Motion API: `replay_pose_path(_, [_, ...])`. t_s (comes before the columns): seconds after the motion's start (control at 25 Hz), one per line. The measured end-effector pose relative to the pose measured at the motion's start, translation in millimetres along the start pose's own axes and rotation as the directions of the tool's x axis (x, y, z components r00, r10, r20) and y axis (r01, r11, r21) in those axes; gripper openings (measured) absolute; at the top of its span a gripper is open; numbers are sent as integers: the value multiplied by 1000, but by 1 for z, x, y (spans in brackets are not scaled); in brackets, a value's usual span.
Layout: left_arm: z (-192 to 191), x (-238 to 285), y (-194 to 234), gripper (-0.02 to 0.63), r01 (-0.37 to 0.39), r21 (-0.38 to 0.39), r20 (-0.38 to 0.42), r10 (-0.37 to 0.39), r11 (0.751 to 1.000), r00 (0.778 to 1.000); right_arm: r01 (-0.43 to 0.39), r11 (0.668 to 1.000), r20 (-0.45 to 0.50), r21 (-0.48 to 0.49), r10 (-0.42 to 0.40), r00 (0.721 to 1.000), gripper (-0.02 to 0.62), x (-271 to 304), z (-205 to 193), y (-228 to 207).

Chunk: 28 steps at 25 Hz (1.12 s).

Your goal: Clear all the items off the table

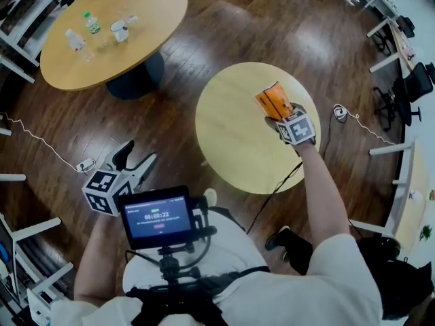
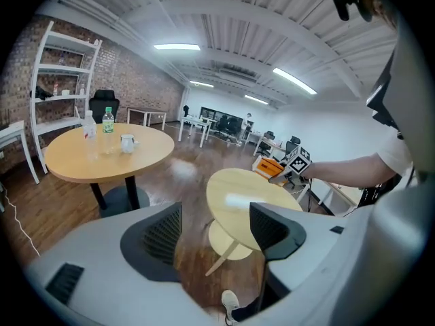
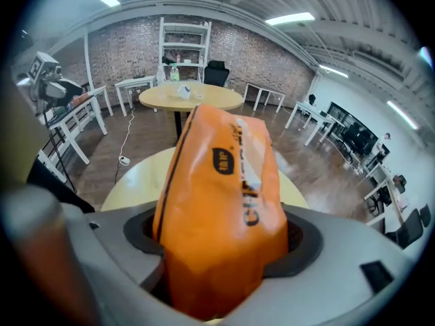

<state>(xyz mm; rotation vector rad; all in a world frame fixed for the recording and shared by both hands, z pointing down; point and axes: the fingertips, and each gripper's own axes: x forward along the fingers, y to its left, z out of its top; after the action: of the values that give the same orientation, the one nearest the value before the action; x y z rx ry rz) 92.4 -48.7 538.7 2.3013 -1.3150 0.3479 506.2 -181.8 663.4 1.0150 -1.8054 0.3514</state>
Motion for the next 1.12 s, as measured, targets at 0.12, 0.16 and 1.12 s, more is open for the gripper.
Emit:
replay_pose_path(0.12, [6,-19,33,318,-13,-13,35,13,1000,999,0,998,56,-58,3,998,390,-15,64,34])
replay_pose_path(0.16, [8,-28,46,318,-20,-15,46,21,1000,999,0,997,63,-79,5,998,390,-18,83,46])
replay_pose_path(1.12, [-28,-211,296,318,-267,-207,126,296,941,947,-109,955,9,-276,116,993,390,99,386,273])
